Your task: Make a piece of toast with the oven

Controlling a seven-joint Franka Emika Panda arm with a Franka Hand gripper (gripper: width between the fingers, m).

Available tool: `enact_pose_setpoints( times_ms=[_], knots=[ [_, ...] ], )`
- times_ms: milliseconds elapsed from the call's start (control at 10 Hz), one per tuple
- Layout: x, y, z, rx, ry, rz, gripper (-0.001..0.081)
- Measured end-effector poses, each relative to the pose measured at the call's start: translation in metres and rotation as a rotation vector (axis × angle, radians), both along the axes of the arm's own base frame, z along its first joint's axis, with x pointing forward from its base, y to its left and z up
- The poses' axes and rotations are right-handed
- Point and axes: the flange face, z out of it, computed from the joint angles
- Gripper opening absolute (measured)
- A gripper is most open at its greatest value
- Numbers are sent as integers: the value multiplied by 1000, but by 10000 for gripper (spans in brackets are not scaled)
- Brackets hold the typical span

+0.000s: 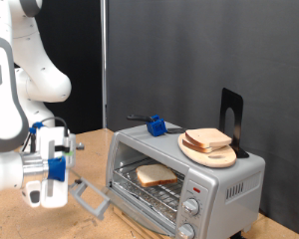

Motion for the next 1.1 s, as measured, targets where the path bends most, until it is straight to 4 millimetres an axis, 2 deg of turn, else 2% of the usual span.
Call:
enact_pose_setpoints(
  times_ms=[300,600,900,1000,1100],
  knots=[
    [2,23,31,38,-54,-38,808],
    [-2,57,53,18,-73,-59,808],
    [-16,96,67,-27,-83,-46,808],
    [-23,105,71,-47,-69,-35,808],
    [-30,105,76,-80,-47,-33,808]
  ],
)
